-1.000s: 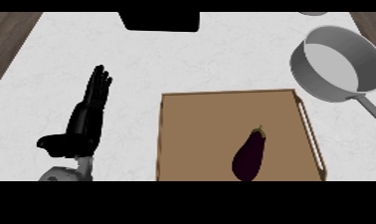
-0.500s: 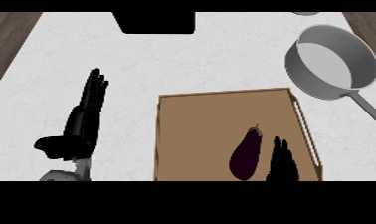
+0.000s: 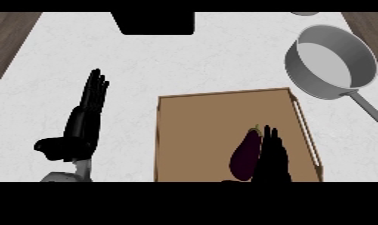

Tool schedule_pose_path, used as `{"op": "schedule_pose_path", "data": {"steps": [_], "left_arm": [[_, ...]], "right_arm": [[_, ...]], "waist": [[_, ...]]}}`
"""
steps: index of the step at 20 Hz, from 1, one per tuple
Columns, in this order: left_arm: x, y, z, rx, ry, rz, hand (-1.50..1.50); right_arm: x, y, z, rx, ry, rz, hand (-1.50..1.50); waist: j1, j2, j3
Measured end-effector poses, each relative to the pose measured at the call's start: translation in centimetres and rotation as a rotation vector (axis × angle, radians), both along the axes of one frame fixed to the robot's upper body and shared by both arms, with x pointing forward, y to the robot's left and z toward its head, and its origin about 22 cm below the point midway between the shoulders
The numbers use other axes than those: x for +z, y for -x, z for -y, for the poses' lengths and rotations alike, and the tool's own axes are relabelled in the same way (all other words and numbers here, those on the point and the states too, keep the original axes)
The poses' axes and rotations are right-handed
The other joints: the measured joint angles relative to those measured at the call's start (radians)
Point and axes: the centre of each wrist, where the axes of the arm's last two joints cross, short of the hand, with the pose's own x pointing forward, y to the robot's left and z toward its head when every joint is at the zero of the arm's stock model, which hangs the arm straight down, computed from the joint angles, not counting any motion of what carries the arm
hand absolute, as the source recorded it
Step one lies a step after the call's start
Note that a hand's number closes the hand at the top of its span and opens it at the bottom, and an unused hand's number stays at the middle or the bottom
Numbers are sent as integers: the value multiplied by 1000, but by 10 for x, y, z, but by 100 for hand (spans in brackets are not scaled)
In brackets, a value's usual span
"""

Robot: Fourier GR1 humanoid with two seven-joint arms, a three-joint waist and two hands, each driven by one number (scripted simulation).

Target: Pick the eggplant from the tray and place it in the pot

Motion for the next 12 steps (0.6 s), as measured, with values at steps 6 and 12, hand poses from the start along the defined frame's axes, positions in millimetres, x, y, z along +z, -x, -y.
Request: {"op": "schedule_pose_path", "data": {"steps": [6, 12], "left_arm": [[3, 0, 1, -2, -3, -3, 0], [-5, 4, 1, 7, 1, -2, 0]], "right_arm": [[-6, -13, -1, 13, 101, 72, 150], [-9, -15, -1, 15, 148, 119, 150]], "waist": [[-1, -5, -3], [-2, -6, -2]]}}
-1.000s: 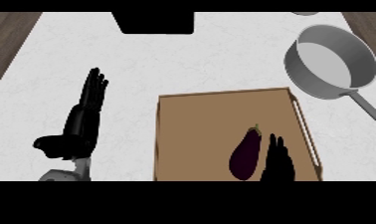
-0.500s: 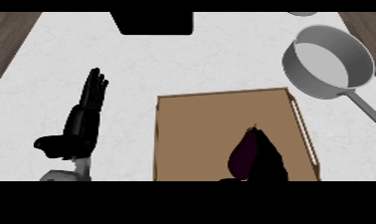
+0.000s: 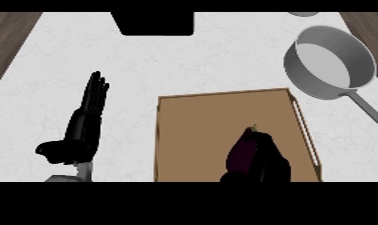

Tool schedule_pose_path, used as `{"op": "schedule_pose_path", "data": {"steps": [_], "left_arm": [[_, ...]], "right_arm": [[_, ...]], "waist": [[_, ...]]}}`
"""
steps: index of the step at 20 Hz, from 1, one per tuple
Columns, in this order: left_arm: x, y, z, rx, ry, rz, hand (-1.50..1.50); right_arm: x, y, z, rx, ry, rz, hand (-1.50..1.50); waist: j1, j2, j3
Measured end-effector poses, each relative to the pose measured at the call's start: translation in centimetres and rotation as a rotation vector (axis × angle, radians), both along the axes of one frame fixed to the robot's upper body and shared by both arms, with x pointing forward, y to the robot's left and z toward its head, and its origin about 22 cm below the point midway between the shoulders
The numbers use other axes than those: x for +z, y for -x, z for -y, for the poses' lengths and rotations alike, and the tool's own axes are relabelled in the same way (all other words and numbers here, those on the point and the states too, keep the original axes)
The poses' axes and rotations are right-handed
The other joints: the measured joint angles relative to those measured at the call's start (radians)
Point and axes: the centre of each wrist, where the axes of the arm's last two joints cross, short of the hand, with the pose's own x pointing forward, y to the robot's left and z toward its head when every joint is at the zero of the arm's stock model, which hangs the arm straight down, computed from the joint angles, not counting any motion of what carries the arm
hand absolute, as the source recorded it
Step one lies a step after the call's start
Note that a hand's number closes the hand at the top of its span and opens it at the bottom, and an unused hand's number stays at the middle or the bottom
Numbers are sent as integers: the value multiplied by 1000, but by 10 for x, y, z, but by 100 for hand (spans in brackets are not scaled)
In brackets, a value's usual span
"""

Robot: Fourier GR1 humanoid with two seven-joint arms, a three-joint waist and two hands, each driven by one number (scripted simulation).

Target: Pick the eggplant from the tray and place it in the pot

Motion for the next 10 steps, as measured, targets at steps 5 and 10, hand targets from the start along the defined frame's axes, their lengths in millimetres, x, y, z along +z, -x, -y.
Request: {"op": "schedule_pose_path", "data": {"steps": [5, 10], "left_arm": [[4, 0, 5, -9, 0, 5, 0], [6, -2, 11, -50, 1, 16, 0]], "right_arm": [[5, -7, -3, 128, 50, -16, 150], [12, -15, -5, 517, 171, -86, 150]], "waist": [[9, 1, -2], [50, 6, -8]]}}
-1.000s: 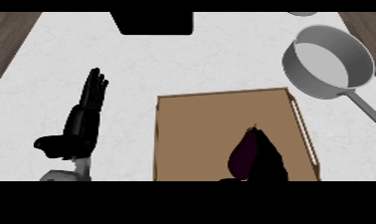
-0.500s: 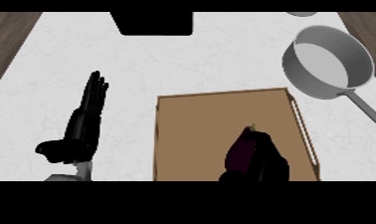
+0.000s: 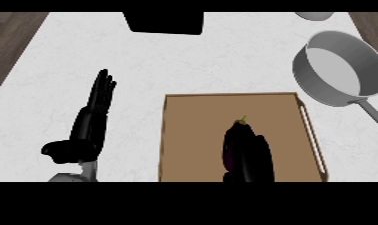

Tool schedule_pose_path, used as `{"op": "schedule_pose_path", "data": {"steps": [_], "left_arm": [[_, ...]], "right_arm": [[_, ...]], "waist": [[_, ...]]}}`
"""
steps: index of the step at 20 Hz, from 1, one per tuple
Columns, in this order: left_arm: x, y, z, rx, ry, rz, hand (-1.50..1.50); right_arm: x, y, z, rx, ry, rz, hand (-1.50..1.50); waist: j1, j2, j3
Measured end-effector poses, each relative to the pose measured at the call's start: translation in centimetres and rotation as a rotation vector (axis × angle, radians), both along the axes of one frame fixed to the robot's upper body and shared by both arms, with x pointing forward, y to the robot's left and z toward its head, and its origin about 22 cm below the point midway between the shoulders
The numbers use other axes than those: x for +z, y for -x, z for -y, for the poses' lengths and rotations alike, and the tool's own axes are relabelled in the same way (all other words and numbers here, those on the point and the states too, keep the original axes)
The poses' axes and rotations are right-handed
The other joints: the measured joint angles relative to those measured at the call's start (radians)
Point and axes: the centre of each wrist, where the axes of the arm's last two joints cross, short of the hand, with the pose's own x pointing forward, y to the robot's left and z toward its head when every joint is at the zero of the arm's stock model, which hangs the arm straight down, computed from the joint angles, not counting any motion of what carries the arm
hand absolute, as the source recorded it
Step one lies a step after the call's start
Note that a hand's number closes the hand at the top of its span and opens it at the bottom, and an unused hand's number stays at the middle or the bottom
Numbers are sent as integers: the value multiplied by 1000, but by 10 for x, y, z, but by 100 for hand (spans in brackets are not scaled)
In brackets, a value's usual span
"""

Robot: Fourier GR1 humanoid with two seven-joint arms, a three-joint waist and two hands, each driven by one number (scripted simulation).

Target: Pick the eggplant from the tray and place it in the pot

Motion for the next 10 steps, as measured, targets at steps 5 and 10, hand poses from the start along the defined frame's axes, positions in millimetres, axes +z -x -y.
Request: {"op": "schedule_pose_path", "data": {"steps": [5, 10], "left_arm": [[3, -3, -9, 25, -3, -10, 0], [-1, 0, -9, 45, -2, -17, 0]], "right_arm": [[16, -26, 2, 243, 35, 16, 150], [52, -23, -11, 306, 11, 172, 150]], "waist": [[-23, 2, 7], [-42, 0, 11]]}}
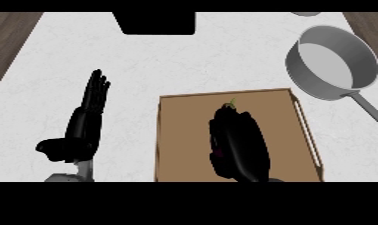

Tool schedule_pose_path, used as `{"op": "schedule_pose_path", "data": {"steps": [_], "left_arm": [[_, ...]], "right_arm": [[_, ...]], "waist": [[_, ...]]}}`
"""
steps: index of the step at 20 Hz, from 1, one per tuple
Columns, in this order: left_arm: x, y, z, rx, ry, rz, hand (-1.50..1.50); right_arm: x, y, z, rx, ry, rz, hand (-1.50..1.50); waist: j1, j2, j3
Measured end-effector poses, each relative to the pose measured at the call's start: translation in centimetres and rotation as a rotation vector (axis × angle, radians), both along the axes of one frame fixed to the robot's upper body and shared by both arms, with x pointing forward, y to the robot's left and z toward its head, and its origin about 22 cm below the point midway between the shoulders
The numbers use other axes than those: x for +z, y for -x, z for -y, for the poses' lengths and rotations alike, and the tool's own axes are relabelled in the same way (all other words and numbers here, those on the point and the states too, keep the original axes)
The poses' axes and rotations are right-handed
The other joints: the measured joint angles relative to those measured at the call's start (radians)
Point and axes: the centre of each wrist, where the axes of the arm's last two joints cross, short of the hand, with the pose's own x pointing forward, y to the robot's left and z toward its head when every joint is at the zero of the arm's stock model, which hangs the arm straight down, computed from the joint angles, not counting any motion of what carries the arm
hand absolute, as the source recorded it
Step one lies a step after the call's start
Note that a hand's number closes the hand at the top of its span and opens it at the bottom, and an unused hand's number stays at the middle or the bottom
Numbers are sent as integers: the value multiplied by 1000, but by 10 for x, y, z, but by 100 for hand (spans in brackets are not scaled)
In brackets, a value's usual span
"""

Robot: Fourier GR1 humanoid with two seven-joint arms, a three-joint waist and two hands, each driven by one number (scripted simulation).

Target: Pick the eggplant from the tray and place it in the pot

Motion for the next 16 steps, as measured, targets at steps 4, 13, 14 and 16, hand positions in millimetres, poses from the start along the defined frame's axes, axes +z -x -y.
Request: {"op": "schedule_pose_path", "data": {"steps": [4, 13, 14, 16], "left_arm": [[-2, 1, -4, 8, 4, 1, 0], [-2, 3, -6, 4, 0, -5, 0], [-2, 4, -5, 7, 0, -5, 0], [-1, 4, -4, 7, 0, -4, 0]], "right_arm": [[27, 6, 4, -30, -10, 125, 150], [73, 5, 34, -241, -4, 234, 150], [78, 4, 38, -262, -4, 241, 150], [81, -3, 52, -302, -7, 247, 150]], "waist": [[-7, -1, 1], [-8, 0, 1], [-8, 1, 1], [-7, 1, 1]]}}
